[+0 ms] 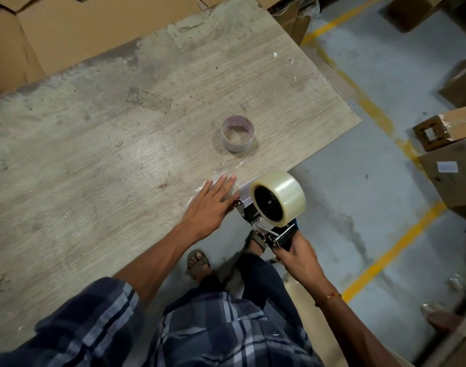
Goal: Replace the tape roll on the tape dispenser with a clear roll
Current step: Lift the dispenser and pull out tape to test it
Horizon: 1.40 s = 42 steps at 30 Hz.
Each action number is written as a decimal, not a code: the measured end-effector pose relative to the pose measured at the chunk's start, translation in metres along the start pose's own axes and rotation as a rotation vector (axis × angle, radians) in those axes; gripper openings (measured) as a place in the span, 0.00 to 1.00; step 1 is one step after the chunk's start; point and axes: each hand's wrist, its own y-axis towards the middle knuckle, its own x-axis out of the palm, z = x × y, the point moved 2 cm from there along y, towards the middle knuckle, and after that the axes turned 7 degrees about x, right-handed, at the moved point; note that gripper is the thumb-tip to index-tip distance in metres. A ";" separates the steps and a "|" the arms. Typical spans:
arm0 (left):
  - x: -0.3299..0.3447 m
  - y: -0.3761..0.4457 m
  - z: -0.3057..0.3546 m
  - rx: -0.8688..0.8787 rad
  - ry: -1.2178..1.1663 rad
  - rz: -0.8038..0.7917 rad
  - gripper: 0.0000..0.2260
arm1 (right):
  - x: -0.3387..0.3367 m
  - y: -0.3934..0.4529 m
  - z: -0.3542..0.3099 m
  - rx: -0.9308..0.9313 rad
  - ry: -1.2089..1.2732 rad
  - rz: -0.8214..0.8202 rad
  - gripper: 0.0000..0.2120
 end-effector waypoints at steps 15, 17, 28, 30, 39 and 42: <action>0.001 0.006 0.011 0.055 0.077 0.088 0.37 | -0.009 -0.016 0.003 0.058 -0.112 -0.010 0.14; 0.002 0.006 0.009 0.063 0.107 0.064 0.37 | -0.010 -0.016 0.001 0.055 -0.111 -0.016 0.13; -0.004 0.004 0.007 -0.062 -0.195 0.117 0.15 | -0.017 0.000 -0.009 0.187 0.225 -0.252 0.05; -0.002 0.004 0.005 -0.076 -0.230 0.116 0.15 | -0.018 -0.007 -0.010 0.192 0.339 -0.287 0.03; -0.066 0.013 0.009 -0.411 -0.980 0.144 0.13 | -0.036 -0.021 -0.018 0.328 0.675 -0.456 0.16; -0.088 0.012 0.018 -0.487 -1.380 -0.085 0.18 | -0.038 -0.022 -0.037 0.305 0.706 -0.550 0.18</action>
